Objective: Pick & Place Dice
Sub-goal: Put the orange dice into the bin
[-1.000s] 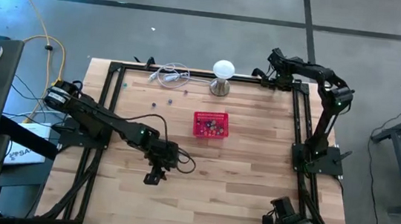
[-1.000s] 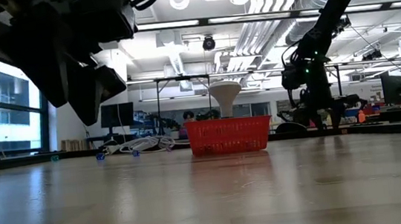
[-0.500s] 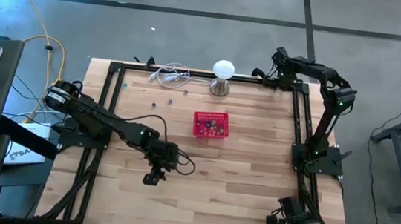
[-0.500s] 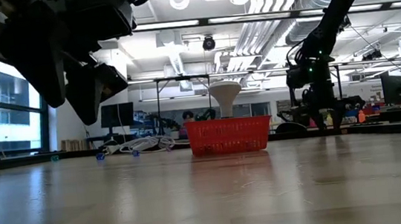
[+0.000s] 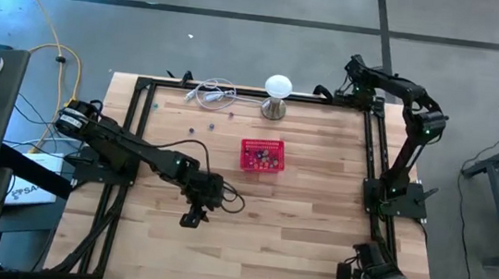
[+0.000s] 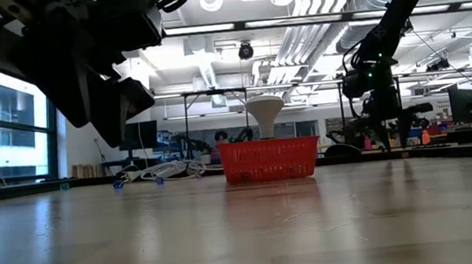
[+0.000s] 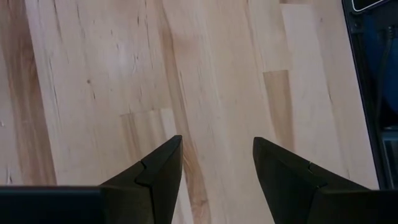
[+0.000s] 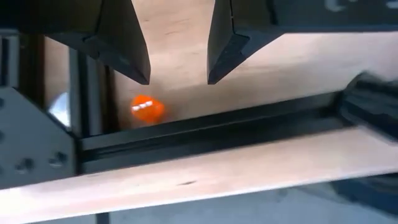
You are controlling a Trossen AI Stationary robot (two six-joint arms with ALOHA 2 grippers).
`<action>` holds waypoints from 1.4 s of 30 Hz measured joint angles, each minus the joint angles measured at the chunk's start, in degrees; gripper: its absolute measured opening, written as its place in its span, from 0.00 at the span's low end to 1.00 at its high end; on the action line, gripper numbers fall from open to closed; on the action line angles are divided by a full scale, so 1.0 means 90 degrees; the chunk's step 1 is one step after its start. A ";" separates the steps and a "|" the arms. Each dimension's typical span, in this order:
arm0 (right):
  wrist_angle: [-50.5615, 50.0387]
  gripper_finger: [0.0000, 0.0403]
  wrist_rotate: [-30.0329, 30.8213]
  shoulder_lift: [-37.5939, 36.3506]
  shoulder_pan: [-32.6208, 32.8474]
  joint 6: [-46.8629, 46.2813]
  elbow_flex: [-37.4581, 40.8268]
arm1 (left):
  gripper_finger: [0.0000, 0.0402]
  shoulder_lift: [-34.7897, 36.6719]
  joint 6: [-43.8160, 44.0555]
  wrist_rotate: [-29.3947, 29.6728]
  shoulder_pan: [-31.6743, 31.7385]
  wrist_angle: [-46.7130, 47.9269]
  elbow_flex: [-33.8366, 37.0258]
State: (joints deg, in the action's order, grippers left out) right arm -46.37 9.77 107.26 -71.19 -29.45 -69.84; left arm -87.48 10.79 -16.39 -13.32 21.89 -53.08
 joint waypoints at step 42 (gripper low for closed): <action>0.0328 0.25 0.0068 0.0442 -0.0477 0.0219 0.0039 | 0.47 0.0000 -0.0007 0.0069 0.0092 0.0024 0.0002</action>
State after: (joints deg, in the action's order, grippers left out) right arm -43.42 10.38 111.24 -75.48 -27.48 -69.49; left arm -87.48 10.72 -15.77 -12.49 22.11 -53.06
